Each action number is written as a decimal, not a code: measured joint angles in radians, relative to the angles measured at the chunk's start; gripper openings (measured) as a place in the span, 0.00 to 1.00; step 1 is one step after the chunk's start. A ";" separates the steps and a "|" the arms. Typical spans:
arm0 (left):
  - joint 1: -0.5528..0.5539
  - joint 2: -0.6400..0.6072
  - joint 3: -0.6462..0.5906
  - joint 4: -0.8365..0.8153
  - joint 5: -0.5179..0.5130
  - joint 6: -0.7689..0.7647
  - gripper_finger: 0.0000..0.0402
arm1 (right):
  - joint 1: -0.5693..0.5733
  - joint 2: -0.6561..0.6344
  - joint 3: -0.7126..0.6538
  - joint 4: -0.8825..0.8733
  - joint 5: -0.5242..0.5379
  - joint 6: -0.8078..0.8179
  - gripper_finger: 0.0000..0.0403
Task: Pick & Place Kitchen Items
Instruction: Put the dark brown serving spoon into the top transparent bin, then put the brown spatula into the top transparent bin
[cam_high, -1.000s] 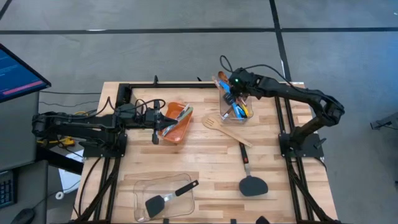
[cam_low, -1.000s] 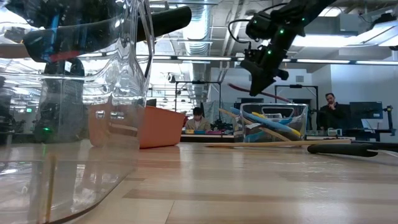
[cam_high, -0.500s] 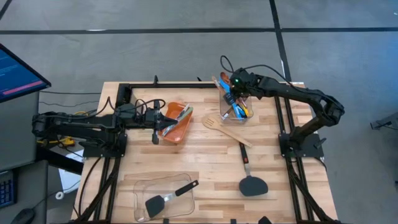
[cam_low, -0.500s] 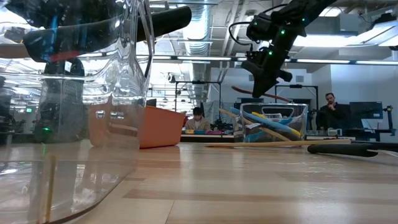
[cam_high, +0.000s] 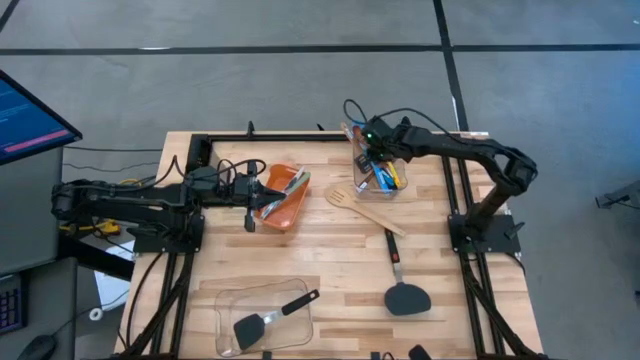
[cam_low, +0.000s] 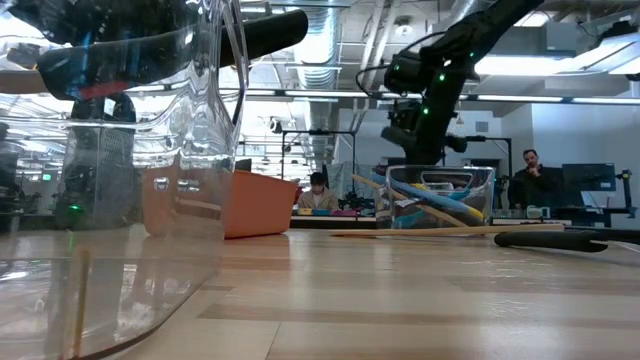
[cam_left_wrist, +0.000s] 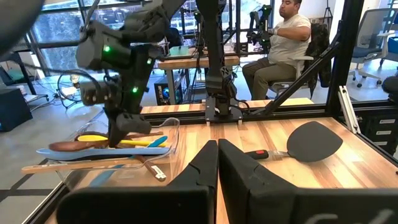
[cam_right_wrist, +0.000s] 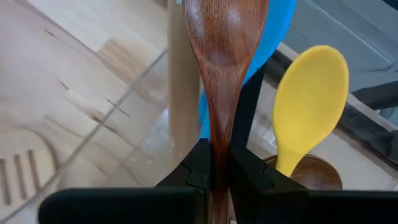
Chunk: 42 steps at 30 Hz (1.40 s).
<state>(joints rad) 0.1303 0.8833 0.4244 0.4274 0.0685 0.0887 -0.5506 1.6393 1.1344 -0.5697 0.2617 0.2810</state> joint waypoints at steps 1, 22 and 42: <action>0.000 0.000 0.000 0.000 0.000 0.000 0.00 | -0.001 0.007 0.000 0.000 0.001 0.000 0.06; 0.000 0.000 0.000 0.000 0.000 0.000 0.00 | -0.025 0.016 0.046 -0.257 -0.003 -0.026 0.50; 0.000 0.000 0.000 0.000 0.000 0.000 0.00 | 0.124 0.016 0.437 -0.507 -0.063 -0.045 0.43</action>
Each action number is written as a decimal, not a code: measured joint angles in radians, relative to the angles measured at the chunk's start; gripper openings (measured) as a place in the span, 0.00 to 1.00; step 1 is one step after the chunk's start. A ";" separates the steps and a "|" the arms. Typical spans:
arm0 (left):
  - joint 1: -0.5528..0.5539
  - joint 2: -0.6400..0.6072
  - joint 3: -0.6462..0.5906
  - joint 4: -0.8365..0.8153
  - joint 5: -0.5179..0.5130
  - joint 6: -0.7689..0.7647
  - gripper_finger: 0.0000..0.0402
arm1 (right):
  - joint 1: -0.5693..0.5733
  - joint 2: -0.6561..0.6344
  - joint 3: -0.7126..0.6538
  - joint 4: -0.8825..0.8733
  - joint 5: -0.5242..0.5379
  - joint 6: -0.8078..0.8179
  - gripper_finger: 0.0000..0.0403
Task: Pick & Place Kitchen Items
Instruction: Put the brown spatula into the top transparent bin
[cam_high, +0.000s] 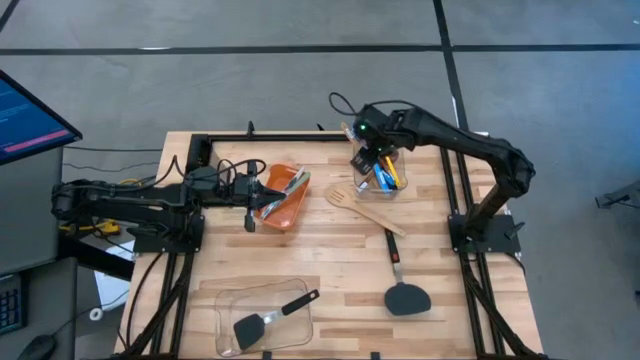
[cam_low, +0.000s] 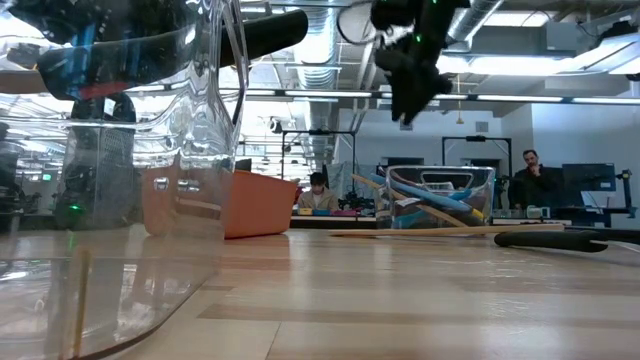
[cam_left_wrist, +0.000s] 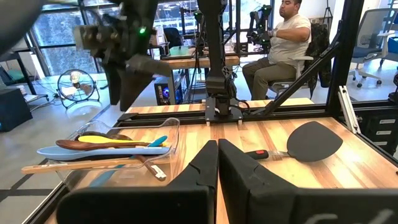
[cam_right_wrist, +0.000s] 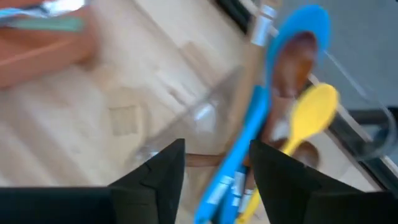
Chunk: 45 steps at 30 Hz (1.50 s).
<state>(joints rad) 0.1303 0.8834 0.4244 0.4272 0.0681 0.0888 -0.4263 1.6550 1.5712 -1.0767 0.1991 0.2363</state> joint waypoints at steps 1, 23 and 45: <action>0.000 0.000 0.000 0.000 0.000 0.000 0.00 | 0.017 0.000 0.012 -0.001 -0.010 0.000 0.42; 0.000 0.000 0.000 0.000 0.000 0.000 0.00 | 0.510 0.000 0.046 -0.274 -0.045 0.088 0.06; 0.000 0.000 0.000 -0.001 0.000 -0.026 0.00 | 0.820 -0.146 -0.092 -0.361 0.074 0.755 0.00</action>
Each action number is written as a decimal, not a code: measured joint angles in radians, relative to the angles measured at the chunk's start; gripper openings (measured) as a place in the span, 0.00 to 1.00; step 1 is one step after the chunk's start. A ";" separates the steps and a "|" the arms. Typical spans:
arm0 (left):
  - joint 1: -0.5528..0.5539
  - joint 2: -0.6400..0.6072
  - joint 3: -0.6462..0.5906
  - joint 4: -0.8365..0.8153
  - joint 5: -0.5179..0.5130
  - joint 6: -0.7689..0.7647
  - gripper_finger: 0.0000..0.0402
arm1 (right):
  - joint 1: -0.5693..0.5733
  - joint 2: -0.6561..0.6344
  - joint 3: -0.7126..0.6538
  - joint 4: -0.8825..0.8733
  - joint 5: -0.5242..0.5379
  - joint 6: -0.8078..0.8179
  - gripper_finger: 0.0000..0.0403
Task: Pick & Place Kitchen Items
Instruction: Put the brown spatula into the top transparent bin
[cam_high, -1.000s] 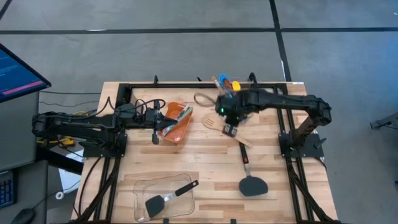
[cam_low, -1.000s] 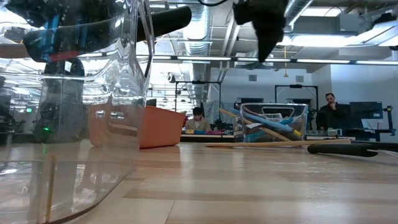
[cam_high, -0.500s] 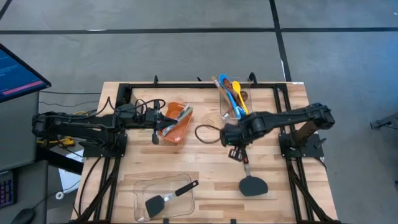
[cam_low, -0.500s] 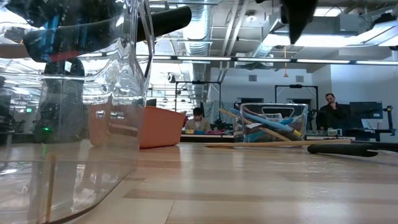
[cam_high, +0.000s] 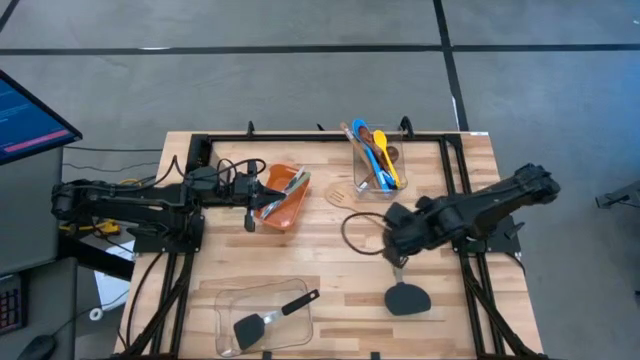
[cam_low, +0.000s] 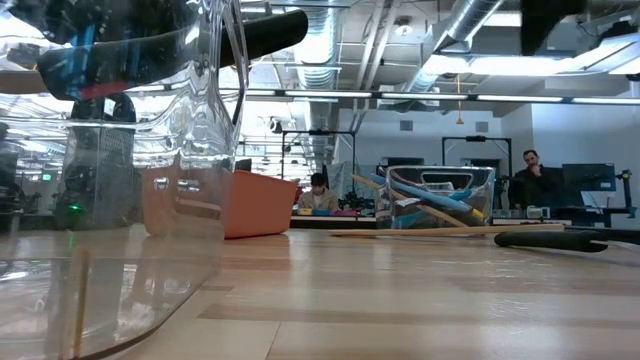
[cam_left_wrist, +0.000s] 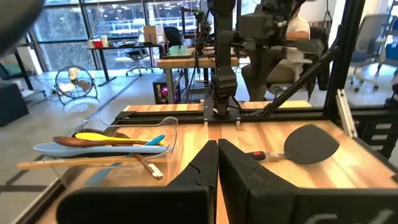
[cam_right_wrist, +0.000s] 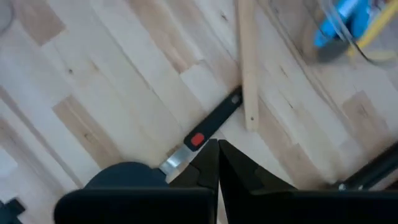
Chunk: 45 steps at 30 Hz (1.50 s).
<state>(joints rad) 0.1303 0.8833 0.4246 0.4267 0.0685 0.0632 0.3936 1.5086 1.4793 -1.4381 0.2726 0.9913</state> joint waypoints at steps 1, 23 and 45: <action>0.000 0.000 0.000 0.000 0.000 -0.015 0.00 | 0.015 -0.029 -0.028 0.005 0.011 0.039 0.00; 0.000 0.000 0.000 0.000 0.000 -0.023 0.00 | 0.098 -0.264 -0.499 0.321 -0.118 0.551 0.00; 0.000 0.000 0.000 0.001 0.000 -0.023 0.00 | 0.096 0.006 -0.499 0.410 -0.371 0.547 0.24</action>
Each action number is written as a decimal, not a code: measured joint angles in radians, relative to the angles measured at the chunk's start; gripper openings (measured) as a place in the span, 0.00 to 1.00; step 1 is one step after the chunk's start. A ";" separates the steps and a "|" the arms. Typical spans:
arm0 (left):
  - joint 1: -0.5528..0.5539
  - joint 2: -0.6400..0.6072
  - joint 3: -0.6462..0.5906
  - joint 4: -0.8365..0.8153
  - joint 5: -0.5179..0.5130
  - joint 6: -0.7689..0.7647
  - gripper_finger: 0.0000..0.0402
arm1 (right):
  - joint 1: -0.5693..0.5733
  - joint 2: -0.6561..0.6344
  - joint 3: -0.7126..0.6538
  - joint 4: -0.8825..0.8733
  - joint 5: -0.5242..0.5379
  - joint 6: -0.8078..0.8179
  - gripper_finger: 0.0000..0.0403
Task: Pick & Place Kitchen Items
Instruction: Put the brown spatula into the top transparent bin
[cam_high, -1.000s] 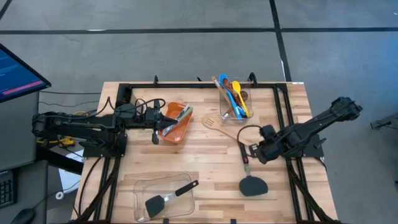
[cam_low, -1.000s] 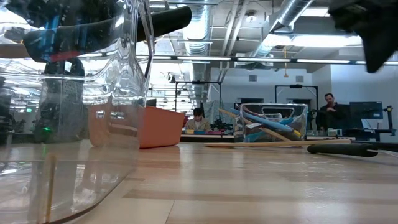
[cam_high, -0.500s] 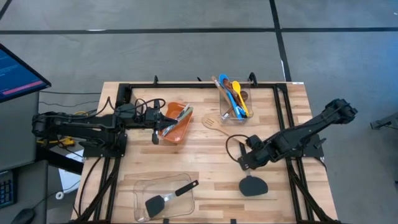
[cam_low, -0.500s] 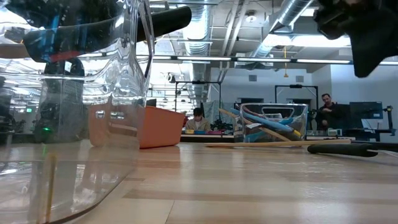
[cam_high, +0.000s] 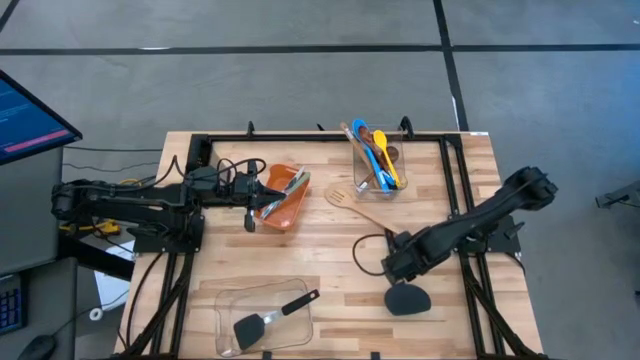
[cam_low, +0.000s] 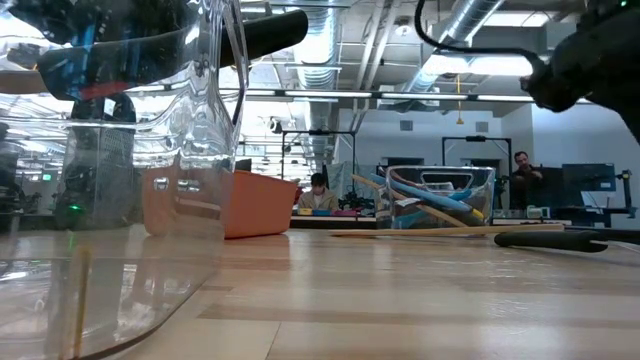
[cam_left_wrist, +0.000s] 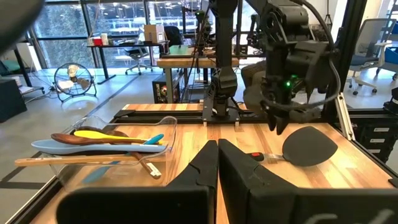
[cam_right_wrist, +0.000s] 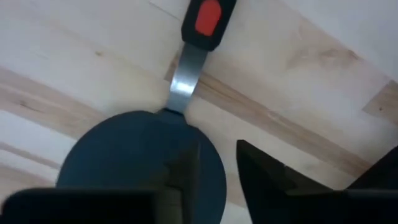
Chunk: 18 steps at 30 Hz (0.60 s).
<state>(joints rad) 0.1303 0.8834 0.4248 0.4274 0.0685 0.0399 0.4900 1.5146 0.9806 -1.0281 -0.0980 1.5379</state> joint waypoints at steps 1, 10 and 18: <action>0.000 0.000 0.000 0.000 0.000 0.000 0.00 | 0.000 0.009 0.000 0.000 -0.006 -0.001 0.26; 0.000 0.000 0.000 0.000 0.000 0.000 0.00 | -0.022 0.025 0.000 0.015 0.014 -0.123 0.47; 0.000 0.000 0.000 0.000 0.000 0.000 0.00 | -0.158 0.015 0.024 0.056 0.207 -0.485 0.54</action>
<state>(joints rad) 0.1303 0.8833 0.4248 0.4274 0.0685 0.0399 0.3324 1.5299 1.0042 -0.9725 0.1090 1.0531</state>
